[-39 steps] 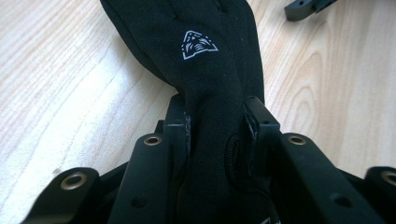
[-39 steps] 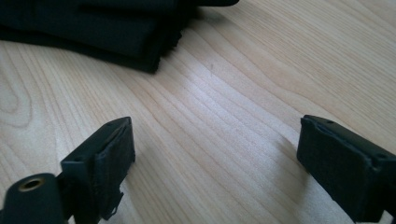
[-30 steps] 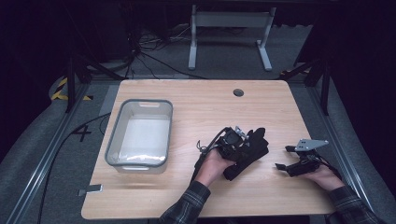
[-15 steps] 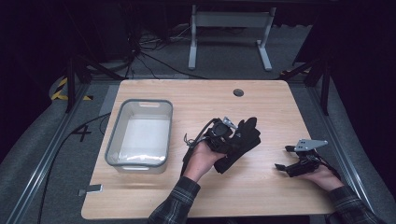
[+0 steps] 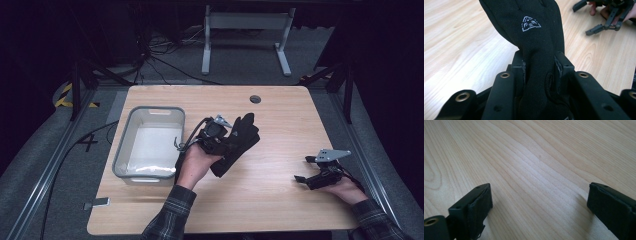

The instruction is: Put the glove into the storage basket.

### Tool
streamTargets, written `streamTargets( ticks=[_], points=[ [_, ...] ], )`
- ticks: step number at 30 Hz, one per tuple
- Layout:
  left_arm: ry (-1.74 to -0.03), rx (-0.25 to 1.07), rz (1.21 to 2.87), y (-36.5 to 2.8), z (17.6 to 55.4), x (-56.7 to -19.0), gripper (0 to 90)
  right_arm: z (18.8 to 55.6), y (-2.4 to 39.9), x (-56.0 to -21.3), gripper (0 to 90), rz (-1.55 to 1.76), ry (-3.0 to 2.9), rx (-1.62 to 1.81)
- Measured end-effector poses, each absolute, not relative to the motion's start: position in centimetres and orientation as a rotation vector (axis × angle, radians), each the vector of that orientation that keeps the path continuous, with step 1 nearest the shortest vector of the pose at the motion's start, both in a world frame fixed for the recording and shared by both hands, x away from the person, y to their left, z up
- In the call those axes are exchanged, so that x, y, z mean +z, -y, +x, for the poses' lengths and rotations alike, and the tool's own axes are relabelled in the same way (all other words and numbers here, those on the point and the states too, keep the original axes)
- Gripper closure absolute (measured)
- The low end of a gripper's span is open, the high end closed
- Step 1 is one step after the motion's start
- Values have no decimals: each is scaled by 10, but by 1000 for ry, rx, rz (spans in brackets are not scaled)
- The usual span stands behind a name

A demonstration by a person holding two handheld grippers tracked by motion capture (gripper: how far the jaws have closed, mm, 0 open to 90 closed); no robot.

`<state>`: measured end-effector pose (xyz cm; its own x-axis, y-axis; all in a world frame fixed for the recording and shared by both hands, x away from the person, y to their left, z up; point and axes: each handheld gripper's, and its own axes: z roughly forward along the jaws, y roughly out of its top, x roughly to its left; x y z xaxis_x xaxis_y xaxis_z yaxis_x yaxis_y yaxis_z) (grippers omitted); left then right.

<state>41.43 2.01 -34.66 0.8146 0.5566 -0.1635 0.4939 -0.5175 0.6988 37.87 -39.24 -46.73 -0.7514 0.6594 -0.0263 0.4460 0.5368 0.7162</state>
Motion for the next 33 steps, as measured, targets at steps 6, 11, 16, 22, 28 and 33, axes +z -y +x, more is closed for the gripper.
streamTargets(
  ticks=[6,11,16,22,28,33],
  points=[
    [-814,145,2200,-42,414,-342,677,379,392,-467,65,920,-2484,1034],
    [-873,195,2164,-73,413,-333,677,379,392,-467,65,920,-2484,1034],
    [-927,227,2130,-96,411,-330,677,379,392,-467,65,919,-2484,1034],
    [-1004,284,2084,-129,408,-328,677,379,392,-467,65,921,-2485,1034],
    [-1086,330,2039,-159,404,-333,677,379,392,-467,65,920,-2484,1034],
    [-1143,352,2009,-181,403,-342,677,379,392,-467,65,921,-2485,1034]
  ],
)
